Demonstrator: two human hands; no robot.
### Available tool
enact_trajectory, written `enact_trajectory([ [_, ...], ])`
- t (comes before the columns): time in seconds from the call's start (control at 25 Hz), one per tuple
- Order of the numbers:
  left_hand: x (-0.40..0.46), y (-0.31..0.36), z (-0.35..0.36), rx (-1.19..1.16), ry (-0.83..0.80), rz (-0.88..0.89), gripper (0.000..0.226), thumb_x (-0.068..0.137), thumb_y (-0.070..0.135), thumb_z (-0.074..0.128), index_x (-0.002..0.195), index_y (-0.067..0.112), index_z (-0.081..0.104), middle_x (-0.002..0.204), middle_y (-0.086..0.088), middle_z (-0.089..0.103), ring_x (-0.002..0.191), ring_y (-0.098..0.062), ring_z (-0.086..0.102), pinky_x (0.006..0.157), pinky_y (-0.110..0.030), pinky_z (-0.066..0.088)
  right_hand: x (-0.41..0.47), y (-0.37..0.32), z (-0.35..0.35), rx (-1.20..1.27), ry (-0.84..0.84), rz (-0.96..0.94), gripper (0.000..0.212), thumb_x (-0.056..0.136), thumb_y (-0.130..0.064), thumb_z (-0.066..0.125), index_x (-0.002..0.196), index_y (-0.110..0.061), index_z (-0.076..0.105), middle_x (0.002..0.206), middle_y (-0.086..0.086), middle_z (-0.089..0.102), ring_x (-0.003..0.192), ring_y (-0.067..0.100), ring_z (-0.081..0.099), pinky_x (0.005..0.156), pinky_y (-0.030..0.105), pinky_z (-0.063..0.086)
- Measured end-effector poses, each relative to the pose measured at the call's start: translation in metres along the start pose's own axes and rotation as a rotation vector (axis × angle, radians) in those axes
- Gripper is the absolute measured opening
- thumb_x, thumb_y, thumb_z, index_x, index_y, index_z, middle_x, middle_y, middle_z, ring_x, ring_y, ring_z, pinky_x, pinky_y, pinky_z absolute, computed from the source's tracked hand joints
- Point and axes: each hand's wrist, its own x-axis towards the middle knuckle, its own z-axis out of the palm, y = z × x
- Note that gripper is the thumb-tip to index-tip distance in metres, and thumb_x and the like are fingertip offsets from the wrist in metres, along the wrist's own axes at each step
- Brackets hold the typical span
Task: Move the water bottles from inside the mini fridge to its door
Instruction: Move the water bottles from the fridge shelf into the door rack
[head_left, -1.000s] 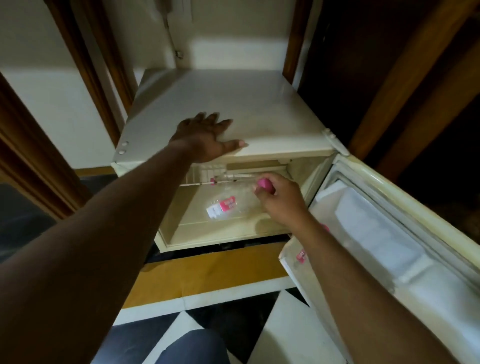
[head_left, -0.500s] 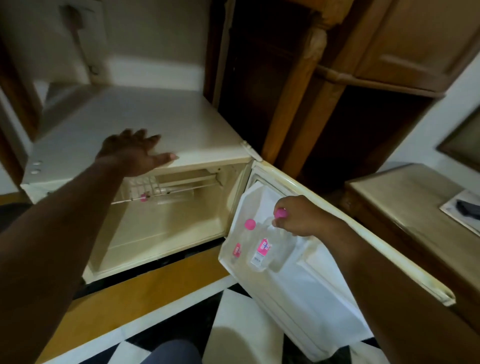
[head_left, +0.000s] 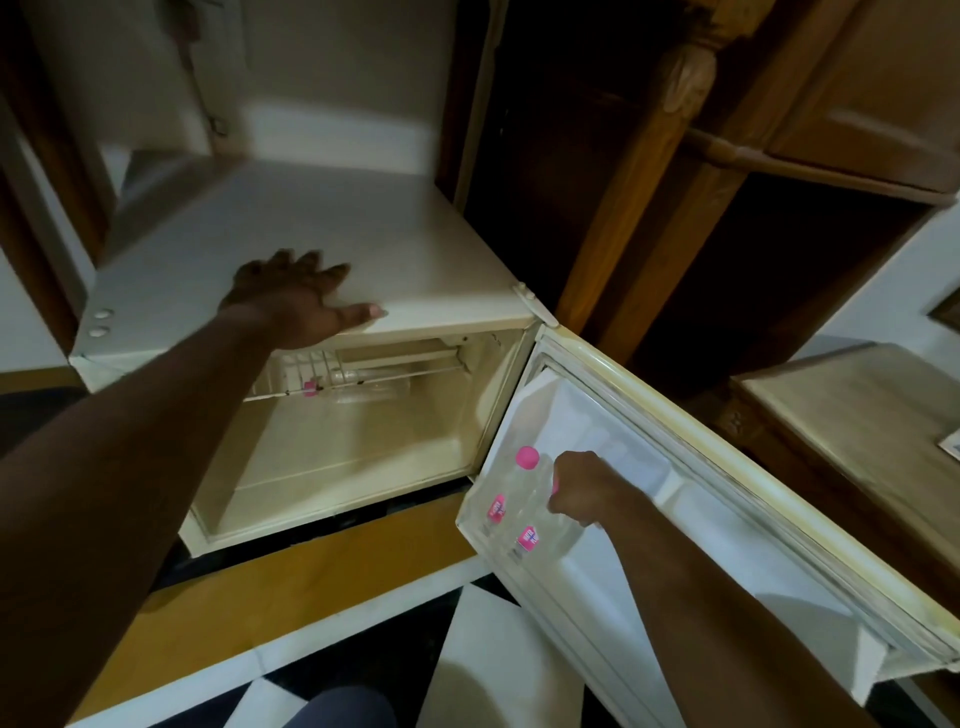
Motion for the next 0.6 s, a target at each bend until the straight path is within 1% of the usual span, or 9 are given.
enact_trajectory([
  [0.12,-0.002,0.000,-0.002,-0.008,-0.014,-0.005,0.117,0.060,0.104,0.008,0.158,0.041,0.016,0.170,0.001,0.012,0.155,-0.029,0.011,0.119,-0.054,0.015,0.003,-0.002,0.006,0.041,0.023,-0.002,0.029,0.086,-0.025,0.069,0.110,-0.010,0.062,0.104,0.013,0.069,0.091,0.028,0.068,0.085,0.038,0.059],
  [0.2,-0.004,0.001,-0.002,0.001,-0.023,-0.002,0.117,0.060,0.104,0.007,0.158,0.040,0.015,0.170,0.001,0.011,0.155,-0.029,0.010,0.119,-0.054,0.015,0.002,-0.003,0.005,0.033,0.011,-0.002,0.031,0.087,-0.030,0.069,0.111,-0.012,0.061,0.106,0.012,0.069,0.092,0.027,0.068,0.088,0.040,0.058],
  [0.28,-0.005,0.002,-0.004,0.004,-0.028,-0.002,0.117,0.060,0.104,0.006,0.158,0.040,0.014,0.170,0.001,0.010,0.155,-0.029,0.010,0.120,-0.054,0.015,-0.002,-0.007,0.000,-0.023,0.032,-0.013,0.033,0.087,-0.035,0.068,0.110,-0.012,0.062,0.107,0.010,0.070,0.094,0.026,0.067,0.090,0.037,0.055],
  [0.32,-0.006,0.003,-0.005,0.001,-0.029,-0.003,0.117,0.060,0.104,0.006,0.158,0.040,0.014,0.170,0.001,0.010,0.155,-0.029,0.009,0.120,-0.054,0.015,-0.005,-0.014,-0.005,-0.044,0.094,-0.023,0.033,0.088,-0.037,0.067,0.109,-0.012,0.063,0.106,0.009,0.070,0.094,0.025,0.067,0.088,0.035,0.054],
  [0.4,-0.007,0.004,-0.007,-0.009,-0.034,-0.001,0.119,0.059,0.104,0.005,0.158,0.040,0.015,0.170,0.001,0.010,0.155,-0.029,0.009,0.120,-0.054,0.015,-0.011,-0.033,-0.015,0.013,0.280,-0.079,0.030,0.090,-0.039,0.064,0.103,-0.012,0.065,0.099,0.007,0.070,0.090,0.023,0.067,0.074,0.029,0.049],
  [0.48,-0.010,0.004,-0.009,-0.019,-0.038,-0.015,0.119,0.057,0.105,0.005,0.158,0.041,0.015,0.170,0.001,0.010,0.155,-0.028,0.009,0.120,-0.053,0.014,-0.012,-0.064,-0.015,0.127,0.420,-0.202,0.025,0.090,-0.039,0.063,0.089,-0.014,0.062,0.086,0.006,0.064,0.082,0.023,0.065,0.064,0.027,0.042],
  [0.52,-0.012,0.006,-0.010,-0.022,-0.039,-0.024,0.119,0.057,0.105,0.006,0.158,0.042,0.015,0.170,0.002,0.010,0.155,-0.027,0.008,0.120,-0.052,0.013,-0.009,-0.080,-0.010,0.168,0.443,-0.275,0.026,0.089,-0.039,0.064,0.082,-0.015,0.058,0.080,0.005,0.060,0.078,0.023,0.063,0.062,0.028,0.040],
  [0.56,-0.012,0.006,-0.010,-0.023,-0.043,-0.030,0.119,0.058,0.104,0.007,0.158,0.042,0.015,0.170,0.002,0.010,0.155,-0.027,0.008,0.121,-0.051,0.012,-0.002,-0.097,0.000,0.198,0.430,-0.347,0.026,0.089,-0.038,0.064,0.081,-0.014,0.057,0.080,0.006,0.059,0.078,0.025,0.061,0.062,0.029,0.040],
  [0.6,-0.012,0.009,-0.011,-0.027,-0.045,-0.028,0.117,0.059,0.104,0.008,0.158,0.042,0.015,0.170,0.003,0.009,0.155,-0.026,0.007,0.121,-0.051,0.011,0.007,-0.111,0.010,0.214,0.399,-0.398,0.026,0.089,-0.037,0.064,0.085,-0.011,0.060,0.085,0.008,0.061,0.082,0.026,0.061,0.064,0.031,0.042],
])
